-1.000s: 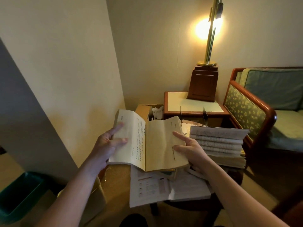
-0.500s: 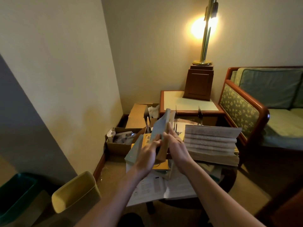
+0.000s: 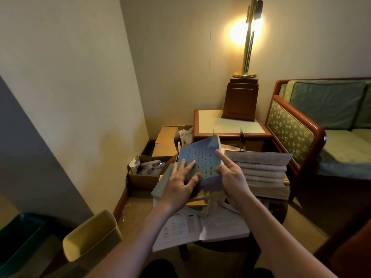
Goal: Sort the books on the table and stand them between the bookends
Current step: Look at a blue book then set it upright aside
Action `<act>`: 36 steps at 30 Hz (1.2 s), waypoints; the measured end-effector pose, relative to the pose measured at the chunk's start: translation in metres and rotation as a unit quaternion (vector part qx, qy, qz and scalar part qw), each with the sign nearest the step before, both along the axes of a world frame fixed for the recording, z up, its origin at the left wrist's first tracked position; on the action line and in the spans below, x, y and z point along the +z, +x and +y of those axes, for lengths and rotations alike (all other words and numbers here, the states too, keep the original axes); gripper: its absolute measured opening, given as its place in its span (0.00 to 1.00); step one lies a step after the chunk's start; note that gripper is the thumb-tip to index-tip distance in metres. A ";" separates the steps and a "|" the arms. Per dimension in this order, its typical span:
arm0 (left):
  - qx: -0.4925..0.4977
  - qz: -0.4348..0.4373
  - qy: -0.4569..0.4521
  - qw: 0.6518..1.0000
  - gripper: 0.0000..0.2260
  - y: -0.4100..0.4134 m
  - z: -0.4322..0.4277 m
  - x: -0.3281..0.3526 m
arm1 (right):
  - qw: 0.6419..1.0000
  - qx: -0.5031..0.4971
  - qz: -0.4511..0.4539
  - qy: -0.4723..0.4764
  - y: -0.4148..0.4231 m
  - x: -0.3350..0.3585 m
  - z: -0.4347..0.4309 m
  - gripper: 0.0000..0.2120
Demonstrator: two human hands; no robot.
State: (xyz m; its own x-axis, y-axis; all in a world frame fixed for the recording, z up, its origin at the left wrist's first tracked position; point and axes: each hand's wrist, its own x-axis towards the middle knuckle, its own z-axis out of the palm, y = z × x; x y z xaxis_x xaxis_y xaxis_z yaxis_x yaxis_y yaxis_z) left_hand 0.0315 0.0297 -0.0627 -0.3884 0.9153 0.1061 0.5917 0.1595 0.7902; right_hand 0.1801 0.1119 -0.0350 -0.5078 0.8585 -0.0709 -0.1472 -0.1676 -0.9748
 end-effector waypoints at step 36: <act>-0.108 -0.446 0.116 0.881 0.30 0.006 -0.012 0.062 | 0.984 0.073 0.136 -0.087 0.018 0.046 0.002 0.17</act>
State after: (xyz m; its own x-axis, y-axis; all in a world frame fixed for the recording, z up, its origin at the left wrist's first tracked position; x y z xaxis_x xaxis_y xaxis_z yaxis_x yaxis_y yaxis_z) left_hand 0.0374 0.0174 -0.0006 -0.2317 0.9719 0.0413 -0.2838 -0.1081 0.9528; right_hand 0.1986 0.1144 0.0112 -0.6455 0.7618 -0.0548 -0.3603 -0.3669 -0.8576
